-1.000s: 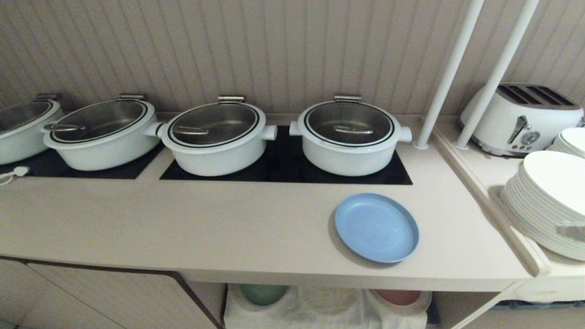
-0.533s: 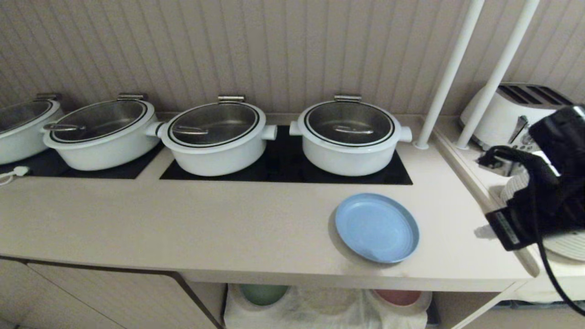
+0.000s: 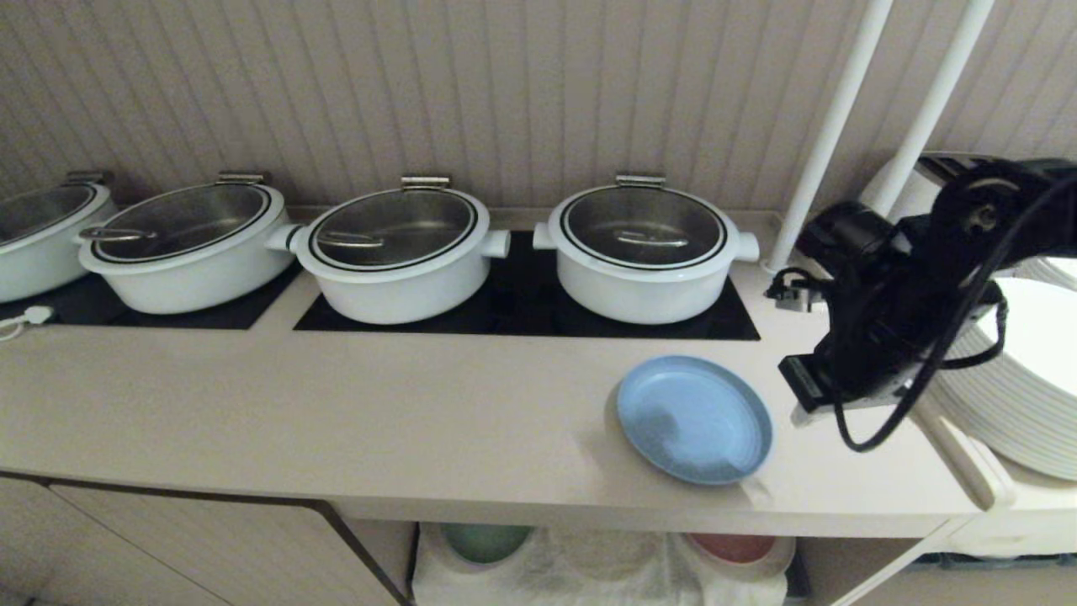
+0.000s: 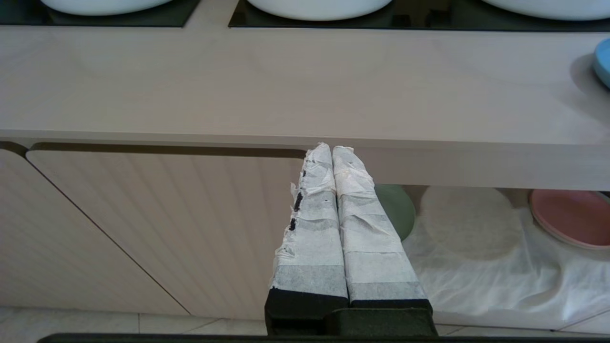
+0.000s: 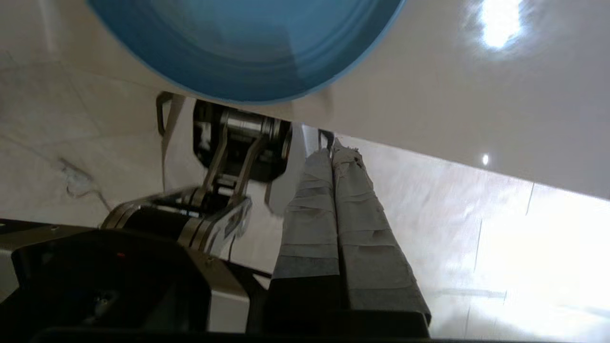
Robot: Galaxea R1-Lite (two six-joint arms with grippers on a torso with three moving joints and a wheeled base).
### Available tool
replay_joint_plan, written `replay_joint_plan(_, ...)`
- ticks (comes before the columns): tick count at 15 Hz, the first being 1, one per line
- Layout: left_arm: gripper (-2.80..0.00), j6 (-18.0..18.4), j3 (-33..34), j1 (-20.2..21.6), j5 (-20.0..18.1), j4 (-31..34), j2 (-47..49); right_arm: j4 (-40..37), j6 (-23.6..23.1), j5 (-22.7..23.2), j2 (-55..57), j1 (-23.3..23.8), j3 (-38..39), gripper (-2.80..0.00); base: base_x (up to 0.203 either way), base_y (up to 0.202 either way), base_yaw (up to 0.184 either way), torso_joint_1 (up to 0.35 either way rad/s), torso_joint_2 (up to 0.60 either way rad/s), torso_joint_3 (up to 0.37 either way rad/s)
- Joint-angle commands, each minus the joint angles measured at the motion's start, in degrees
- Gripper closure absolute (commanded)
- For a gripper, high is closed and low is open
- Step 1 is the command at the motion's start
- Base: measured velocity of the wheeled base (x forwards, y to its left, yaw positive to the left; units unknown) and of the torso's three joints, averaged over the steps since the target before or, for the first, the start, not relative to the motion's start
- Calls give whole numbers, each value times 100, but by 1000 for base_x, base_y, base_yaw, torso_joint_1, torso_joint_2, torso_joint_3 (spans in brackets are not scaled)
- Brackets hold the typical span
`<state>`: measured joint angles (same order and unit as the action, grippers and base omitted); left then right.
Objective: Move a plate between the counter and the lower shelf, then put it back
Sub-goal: Pick up the plate
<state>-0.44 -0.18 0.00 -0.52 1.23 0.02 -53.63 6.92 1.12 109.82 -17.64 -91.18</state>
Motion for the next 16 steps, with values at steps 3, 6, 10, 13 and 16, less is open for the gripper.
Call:
replay_joint_plan(3, 0, 0, 1, 0, 0, 0, -2, -113, 296, -75, 665, -11, -221, 0, 0, 0, 0, 0, 0, 0)
replay_joint_plan(6, 0, 0, 1, 0, 0, 0, -2, -105, 502, -413, 946, -11, -459, 0, 0, 0, 0, 0, 0, 0)
replay_joint_plan(10, 0, -9, 1, 0, 0, 0, -2, -120, 512, -438, 1143, 58, -807, 0, 0, 0, 0, 0, 0, 0)
replay_joint_plan(13, 0, -7, 1, 0, 0, 0, -2, -128, 521, -455, 1260, 172, -1052, 0, 0, 0, 0, 0, 0, 0)
replay_joint_plan(16, 0, -1, 1, 0, 0, 0, -2, -190, 513, -447, 1350, 270, -1281, 0, 0, 0, 0, 0, 0, 0)
